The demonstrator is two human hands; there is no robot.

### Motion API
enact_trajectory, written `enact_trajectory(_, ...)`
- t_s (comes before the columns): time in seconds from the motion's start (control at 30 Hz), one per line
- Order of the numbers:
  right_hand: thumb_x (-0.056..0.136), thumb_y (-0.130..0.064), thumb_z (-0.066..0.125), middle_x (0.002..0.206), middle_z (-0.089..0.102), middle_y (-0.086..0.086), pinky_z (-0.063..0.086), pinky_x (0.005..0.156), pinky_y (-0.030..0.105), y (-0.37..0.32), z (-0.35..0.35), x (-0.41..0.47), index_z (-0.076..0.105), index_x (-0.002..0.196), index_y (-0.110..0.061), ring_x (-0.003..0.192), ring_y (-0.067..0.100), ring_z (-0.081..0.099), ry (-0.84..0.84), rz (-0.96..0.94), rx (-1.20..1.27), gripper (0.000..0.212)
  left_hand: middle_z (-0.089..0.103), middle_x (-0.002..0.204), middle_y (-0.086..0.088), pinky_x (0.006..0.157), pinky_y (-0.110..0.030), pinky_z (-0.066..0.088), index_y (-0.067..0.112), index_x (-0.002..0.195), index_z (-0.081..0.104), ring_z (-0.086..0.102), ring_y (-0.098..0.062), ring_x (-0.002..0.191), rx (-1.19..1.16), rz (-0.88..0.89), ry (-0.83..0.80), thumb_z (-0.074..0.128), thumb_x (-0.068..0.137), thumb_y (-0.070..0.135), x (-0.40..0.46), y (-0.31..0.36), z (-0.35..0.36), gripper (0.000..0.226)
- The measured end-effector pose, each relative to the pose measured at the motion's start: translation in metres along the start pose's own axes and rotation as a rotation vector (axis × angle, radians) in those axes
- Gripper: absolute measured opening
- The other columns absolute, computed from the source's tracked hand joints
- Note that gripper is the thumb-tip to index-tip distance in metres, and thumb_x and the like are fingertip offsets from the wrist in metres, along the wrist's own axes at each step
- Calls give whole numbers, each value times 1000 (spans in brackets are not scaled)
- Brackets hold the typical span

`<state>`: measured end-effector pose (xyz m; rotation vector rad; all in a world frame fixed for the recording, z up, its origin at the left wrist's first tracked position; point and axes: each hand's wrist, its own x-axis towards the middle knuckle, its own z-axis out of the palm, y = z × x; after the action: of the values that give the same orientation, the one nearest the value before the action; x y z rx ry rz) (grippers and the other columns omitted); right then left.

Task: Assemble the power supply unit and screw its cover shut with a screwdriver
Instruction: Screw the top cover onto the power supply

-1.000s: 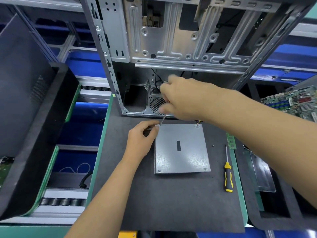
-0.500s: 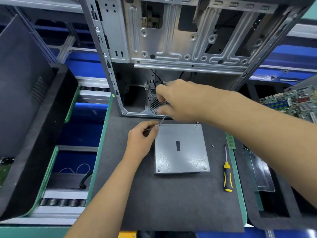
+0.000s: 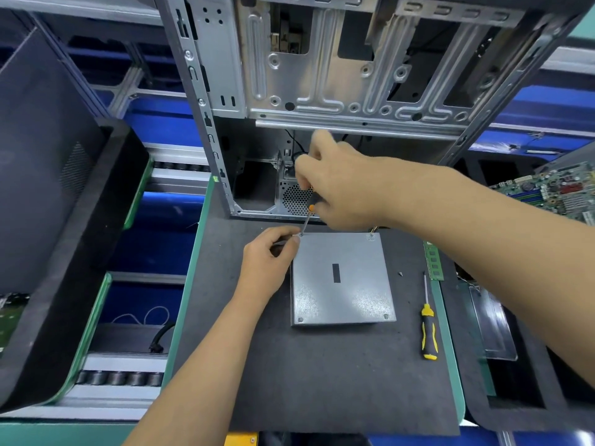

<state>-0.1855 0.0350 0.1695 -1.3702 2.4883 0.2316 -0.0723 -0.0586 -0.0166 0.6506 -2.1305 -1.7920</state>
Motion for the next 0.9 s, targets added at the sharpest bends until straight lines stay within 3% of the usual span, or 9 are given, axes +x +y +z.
enact_trajectory(0.13,101,-38,52,101,37,4,42,72,39,3,0,-1,49,114,-14,87,29,49,17,8,-13,28,73,102,11,78,-7,47,39,98,70,66,1,94,-7,-5,0,67,95,18,0,-1,0,21)
enact_trajectory(0.27,99,-21,51,103,35,1,41,69,36,2,4,-3,43,102,-21,89,28,52,55,-63,-4,8,72,103,10,79,-8,47,34,100,72,66,0,95,-5,-3,1,66,95,17,1,-2,1,19)
enact_trajectory(0.33,103,-37,46,92,37,0,38,67,37,2,5,-4,40,98,-21,85,32,52,75,-16,-65,17,73,104,10,79,-8,47,28,104,74,66,0,95,-4,-10,-2,66,95,17,1,-3,1,16)
enact_trajectory(0.4,101,-38,49,98,38,-1,40,70,37,3,3,-4,44,102,-20,90,29,49,68,-44,40,18,73,104,10,79,-8,47,27,105,74,66,0,95,-14,-13,0,66,95,16,1,-2,2,16)
enact_trajectory(0.47,98,-26,53,104,37,-2,44,73,36,2,2,-4,47,105,-22,96,25,51,76,-124,49,10,73,103,10,78,-7,46,29,103,73,66,2,94,-15,-14,8,66,95,15,0,-2,2,17)
enact_trajectory(0.57,105,-23,46,88,34,-3,47,71,37,-1,3,-2,50,117,-26,92,28,53,73,-110,-142,13,73,104,11,80,-8,47,28,104,74,66,1,96,-7,-25,6,66,96,17,0,-2,1,16)
enact_trajectory(0.67,100,-18,47,107,36,1,46,74,38,0,5,-5,47,114,-26,97,25,43,68,-141,-62,16,73,103,13,79,-7,47,28,103,74,65,2,96,-19,-31,5,66,96,17,0,-2,2,16)
enact_trajectory(0.77,95,-10,51,100,39,0,41,66,37,2,3,-2,37,98,-23,84,26,47,29,-87,-23,20,73,102,11,78,-7,47,28,103,74,66,2,94,-20,-30,13,66,96,16,-1,-3,2,16)
enact_trajectory(0.9,105,-26,46,101,46,5,41,59,39,4,7,-3,44,116,-21,71,29,49,82,-25,-90,13,73,103,12,78,-7,47,27,105,74,66,2,95,-40,-37,9,66,96,16,-1,-3,2,17)
